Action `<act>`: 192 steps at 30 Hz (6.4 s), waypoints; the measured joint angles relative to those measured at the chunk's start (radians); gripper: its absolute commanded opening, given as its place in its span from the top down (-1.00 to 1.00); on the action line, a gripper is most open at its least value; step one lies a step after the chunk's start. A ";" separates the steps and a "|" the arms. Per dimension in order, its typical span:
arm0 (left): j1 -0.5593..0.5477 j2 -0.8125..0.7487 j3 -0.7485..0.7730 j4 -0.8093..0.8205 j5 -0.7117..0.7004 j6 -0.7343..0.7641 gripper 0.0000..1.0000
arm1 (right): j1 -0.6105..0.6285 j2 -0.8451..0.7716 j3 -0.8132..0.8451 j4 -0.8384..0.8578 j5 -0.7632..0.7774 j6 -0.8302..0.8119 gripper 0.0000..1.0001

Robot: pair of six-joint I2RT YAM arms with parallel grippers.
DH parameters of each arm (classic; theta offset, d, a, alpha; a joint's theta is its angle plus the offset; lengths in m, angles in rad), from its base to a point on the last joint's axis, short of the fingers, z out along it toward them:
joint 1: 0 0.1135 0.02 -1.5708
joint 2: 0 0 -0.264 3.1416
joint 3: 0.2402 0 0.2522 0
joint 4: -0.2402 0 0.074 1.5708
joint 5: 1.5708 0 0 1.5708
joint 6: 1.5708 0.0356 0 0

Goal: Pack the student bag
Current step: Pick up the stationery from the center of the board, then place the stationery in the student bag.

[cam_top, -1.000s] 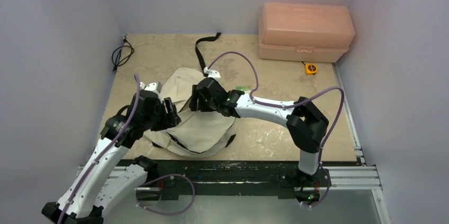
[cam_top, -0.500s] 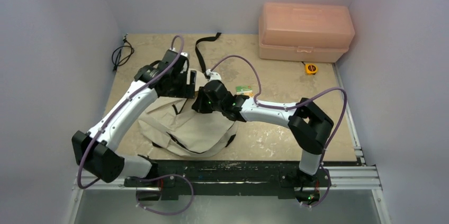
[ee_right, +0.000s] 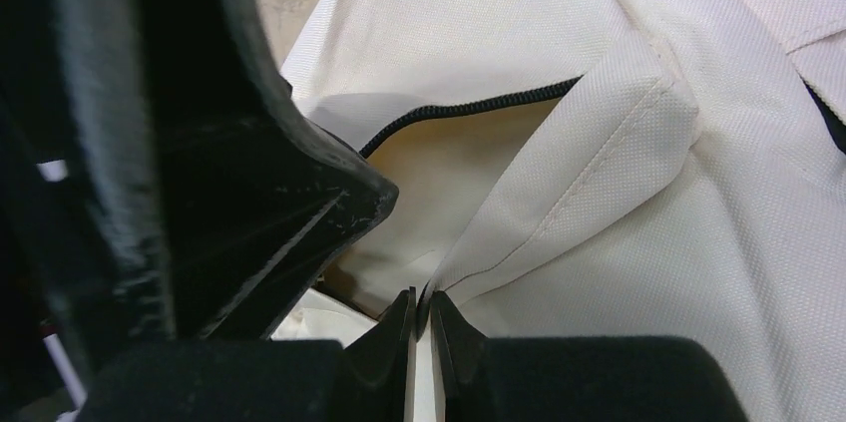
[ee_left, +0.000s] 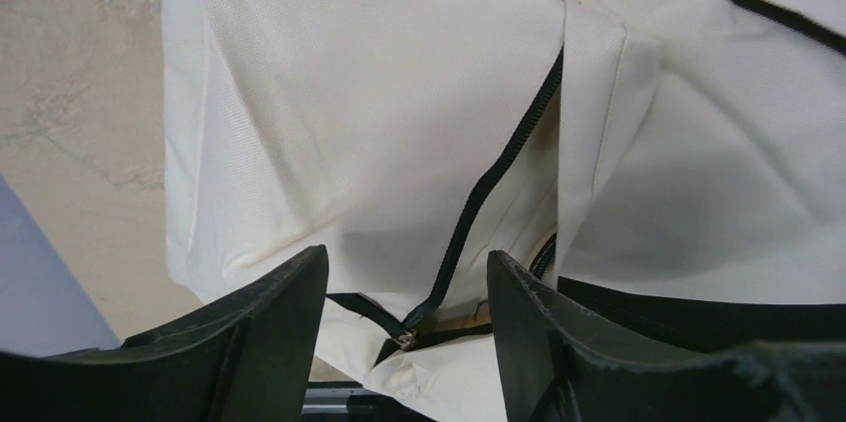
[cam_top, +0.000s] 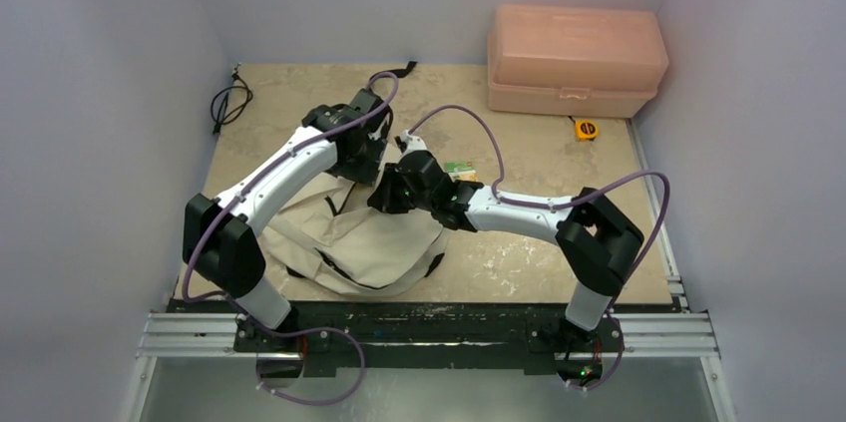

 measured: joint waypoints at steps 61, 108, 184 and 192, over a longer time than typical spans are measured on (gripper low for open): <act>0.021 -0.145 -0.152 0.121 0.010 0.064 1.00 | -0.286 0.043 -0.131 -0.195 0.351 -0.561 0.32; 0.027 -0.179 -0.159 0.121 0.024 0.060 1.00 | -0.034 -0.078 0.079 -0.233 -0.223 -0.569 1.00; 0.045 -0.188 -0.175 0.134 0.110 0.056 1.00 | -0.167 0.103 -0.140 0.370 -0.488 0.137 0.98; 0.045 -0.188 -0.175 0.130 0.114 0.056 1.00 | -0.168 0.103 -0.177 0.547 -0.525 0.306 1.00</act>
